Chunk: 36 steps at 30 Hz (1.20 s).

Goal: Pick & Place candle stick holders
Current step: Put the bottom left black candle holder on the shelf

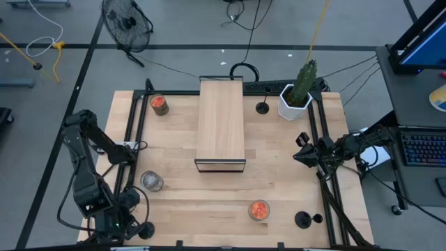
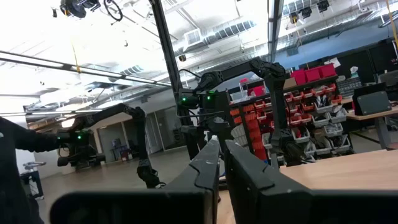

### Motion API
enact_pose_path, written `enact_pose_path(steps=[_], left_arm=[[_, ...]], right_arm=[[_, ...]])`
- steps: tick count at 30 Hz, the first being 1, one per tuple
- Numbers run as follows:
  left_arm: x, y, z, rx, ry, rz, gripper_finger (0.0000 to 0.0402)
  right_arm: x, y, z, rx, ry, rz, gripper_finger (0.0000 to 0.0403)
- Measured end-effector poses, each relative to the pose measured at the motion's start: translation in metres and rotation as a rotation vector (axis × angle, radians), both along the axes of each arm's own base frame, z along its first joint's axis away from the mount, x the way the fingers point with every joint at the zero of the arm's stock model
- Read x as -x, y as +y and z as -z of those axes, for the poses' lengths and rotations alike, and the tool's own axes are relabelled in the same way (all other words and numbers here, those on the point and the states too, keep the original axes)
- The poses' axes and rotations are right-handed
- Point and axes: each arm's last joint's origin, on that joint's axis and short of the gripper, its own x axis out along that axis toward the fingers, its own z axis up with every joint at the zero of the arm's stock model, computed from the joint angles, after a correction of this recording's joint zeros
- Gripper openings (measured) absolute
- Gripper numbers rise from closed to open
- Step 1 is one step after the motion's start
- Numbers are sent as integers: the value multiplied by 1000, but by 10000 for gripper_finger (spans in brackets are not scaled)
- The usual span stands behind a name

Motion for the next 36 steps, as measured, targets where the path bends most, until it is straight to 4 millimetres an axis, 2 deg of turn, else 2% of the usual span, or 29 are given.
enact_pose_path(steps=[7,29,36], left_arm=[[0,0,0,-26,-56,-15,152],[1,-1,0,-16,-34,-28,152],[4,-9,3,3,-32,-30,152]], right_arm=[[0,0,0,0,1,-1,18],[0,0,0,0,1,0,18],[0,0,0,0,1,0,18]])
